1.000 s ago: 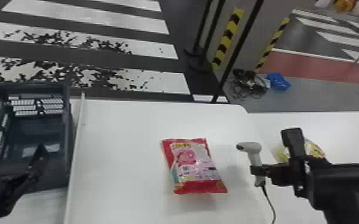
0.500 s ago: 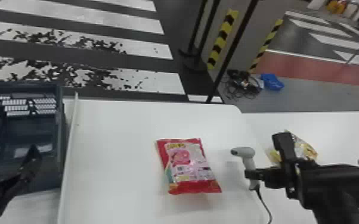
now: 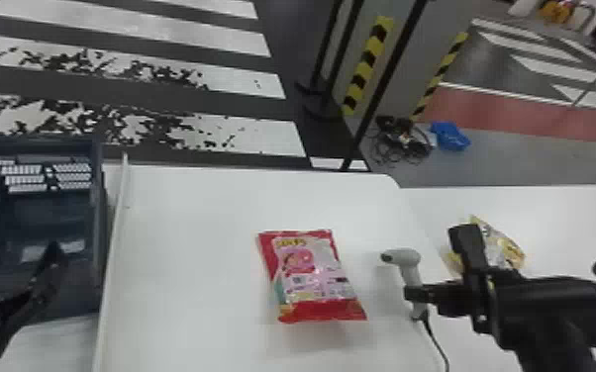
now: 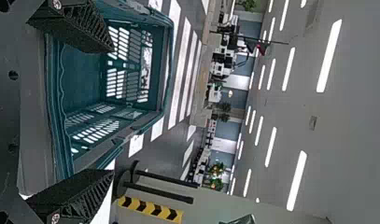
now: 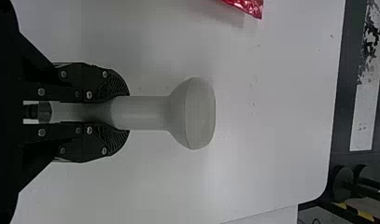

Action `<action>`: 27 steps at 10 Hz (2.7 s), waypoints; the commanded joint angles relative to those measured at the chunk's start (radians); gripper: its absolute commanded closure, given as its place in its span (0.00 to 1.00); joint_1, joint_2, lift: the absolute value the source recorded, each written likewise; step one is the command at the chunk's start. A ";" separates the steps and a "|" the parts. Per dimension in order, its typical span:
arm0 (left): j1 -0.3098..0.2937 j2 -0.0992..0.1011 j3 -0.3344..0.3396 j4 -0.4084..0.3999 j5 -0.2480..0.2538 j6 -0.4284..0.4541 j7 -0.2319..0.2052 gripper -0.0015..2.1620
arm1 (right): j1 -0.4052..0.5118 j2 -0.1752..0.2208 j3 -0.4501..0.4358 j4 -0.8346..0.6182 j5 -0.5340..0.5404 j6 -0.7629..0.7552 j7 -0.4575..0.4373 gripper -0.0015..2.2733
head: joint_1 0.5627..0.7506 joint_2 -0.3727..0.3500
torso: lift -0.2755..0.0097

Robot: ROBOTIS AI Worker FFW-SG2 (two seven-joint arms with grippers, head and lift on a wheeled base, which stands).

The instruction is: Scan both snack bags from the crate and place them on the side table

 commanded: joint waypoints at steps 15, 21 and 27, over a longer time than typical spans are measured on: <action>0.002 0.003 0.000 -0.003 0.002 -0.001 0.000 0.04 | 0.097 0.058 -0.148 -0.336 -0.197 0.195 0.018 0.05 | 0.70 0.05 | 0.63; 0.002 0.000 -0.002 0.000 0.002 -0.001 -0.002 0.04 | 0.082 0.075 -0.108 -0.302 -0.344 0.309 0.053 0.05 | 0.70 0.19 | 0.63; 0.005 -0.001 -0.002 0.005 0.003 -0.001 -0.002 0.04 | -0.026 0.075 -0.001 -0.101 -0.334 0.266 0.056 0.05 | 0.70 0.27 | 0.63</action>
